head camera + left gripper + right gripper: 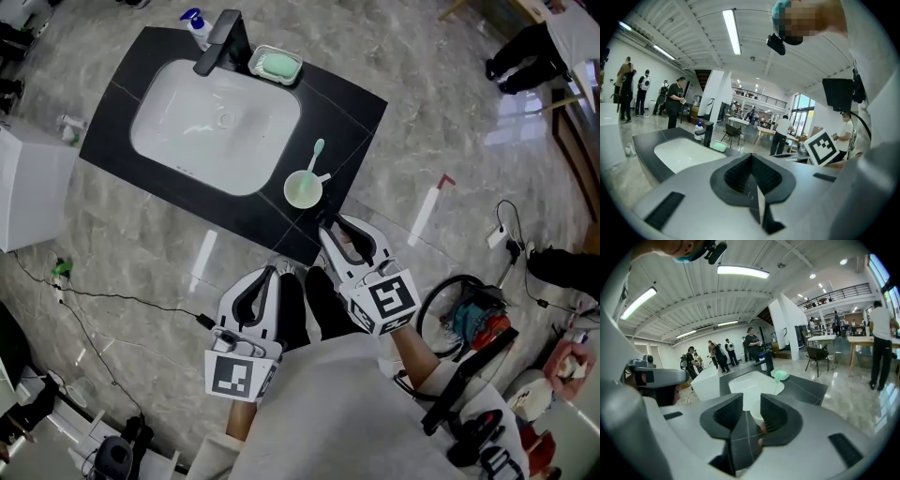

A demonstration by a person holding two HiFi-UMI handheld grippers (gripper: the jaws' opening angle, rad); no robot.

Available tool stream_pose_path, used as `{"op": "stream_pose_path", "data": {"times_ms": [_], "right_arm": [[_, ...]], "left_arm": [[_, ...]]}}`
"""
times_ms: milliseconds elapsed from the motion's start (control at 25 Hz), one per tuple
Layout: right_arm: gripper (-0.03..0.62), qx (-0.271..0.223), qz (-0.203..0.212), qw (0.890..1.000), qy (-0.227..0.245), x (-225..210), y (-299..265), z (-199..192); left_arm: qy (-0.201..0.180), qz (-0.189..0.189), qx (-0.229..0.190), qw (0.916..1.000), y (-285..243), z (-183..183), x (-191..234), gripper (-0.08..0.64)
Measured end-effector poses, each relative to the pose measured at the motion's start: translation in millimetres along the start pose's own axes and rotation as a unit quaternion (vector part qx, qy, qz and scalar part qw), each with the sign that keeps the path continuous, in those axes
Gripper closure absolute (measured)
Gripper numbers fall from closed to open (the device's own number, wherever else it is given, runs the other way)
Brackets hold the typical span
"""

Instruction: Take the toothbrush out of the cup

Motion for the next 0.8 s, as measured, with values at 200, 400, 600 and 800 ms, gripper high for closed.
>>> {"op": "stream_pose_path", "data": {"times_ms": [200,400,600,800], "right_arm": [[0.443,0.02,-0.006,1.0,-0.007,-15.3,-22.4,-8.9],[0.431,0.022,-0.004,0.999,-0.029,-38.5,-50.5,-9.8],[0.431,0.037,0.006,0.999,-0.035,-59.8,-80.7,-13.4],[0.433,0.047,-0.006,0.998,-0.043,-70.1,-96.0,-20.3]], "left_arm": [[0.0,0.005,0.003,1.0,-0.2,1.0,3.5,0.555],[0.0,0.009,0.008,0.9999,-0.9,1.5,6.2,0.555],[0.001,0.012,0.013,0.9999,-3.3,0.5,9.2,0.555],[0.001,0.016,0.016,0.9998,-4.9,-0.6,13.5,0.555]]}}
Point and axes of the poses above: the fingertips, and each gripper's own axes: y backward along the fingers, x to its left, z out of its top, the point moved 8 cm from there along y, backward along the fingers, and after that the axes turned 9 degrees about -x, right-handed, at the moved point
